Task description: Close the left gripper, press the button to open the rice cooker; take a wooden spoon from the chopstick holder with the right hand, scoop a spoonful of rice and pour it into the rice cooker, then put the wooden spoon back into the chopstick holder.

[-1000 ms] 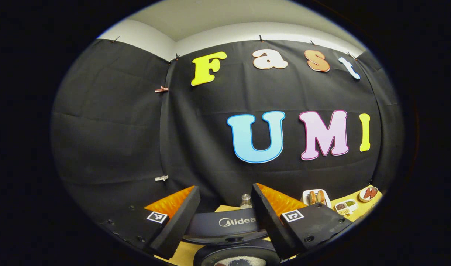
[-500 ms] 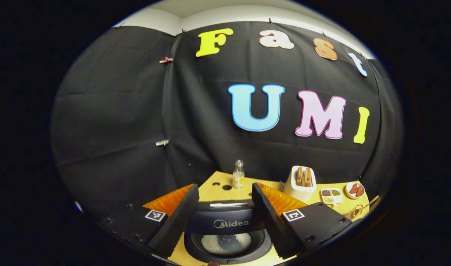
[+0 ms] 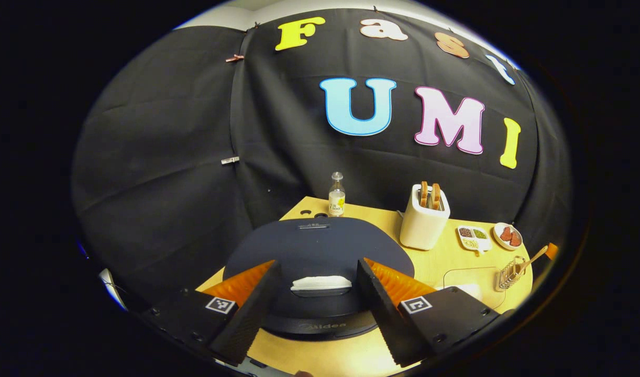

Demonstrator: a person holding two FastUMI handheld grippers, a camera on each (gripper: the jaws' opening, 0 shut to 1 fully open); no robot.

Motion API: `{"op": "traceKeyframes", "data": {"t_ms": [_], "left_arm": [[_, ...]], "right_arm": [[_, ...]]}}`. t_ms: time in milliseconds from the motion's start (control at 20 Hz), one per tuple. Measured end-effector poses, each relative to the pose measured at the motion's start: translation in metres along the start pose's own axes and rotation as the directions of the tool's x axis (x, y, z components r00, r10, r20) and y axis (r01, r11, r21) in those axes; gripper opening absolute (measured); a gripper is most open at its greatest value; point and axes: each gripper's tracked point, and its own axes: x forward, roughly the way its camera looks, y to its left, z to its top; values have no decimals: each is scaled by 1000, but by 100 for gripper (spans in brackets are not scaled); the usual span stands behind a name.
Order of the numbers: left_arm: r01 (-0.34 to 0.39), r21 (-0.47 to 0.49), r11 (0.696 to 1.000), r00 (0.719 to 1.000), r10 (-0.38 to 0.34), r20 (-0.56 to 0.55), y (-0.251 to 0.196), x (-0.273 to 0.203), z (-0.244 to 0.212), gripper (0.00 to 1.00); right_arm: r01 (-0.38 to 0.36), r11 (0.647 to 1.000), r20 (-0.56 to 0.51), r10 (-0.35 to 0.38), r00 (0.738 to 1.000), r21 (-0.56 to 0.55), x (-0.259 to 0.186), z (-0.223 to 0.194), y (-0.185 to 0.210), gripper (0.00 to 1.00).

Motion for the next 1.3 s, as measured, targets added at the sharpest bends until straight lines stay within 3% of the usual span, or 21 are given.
{"op": "traceKeyframes", "data": {"t_ms": [300,650,1000,1150,1300], "left_arm": [[8,24,1000,999,-7,-38,-3,12,-41,99],[-7,32,999,1000,8,-27,-3,11,-48,100],[74,72,995,997,-73,-22,-9,9,-40,99],[130,100,986,987,-138,80,-27,-13,-4,96],[202,130,971,955,-224,195,-65,-49,40,95]], "right_arm": [[-18,1000,-19,18,1000,-11,1,-6,4,98],[-37,999,-23,36,999,-30,1,-7,9,98],[-26,999,6,27,1000,-45,-4,5,10,98],[-21,999,64,24,998,-48,-10,31,13,98],[-16,999,191,22,981,-33,-28,79,18,98]]}}
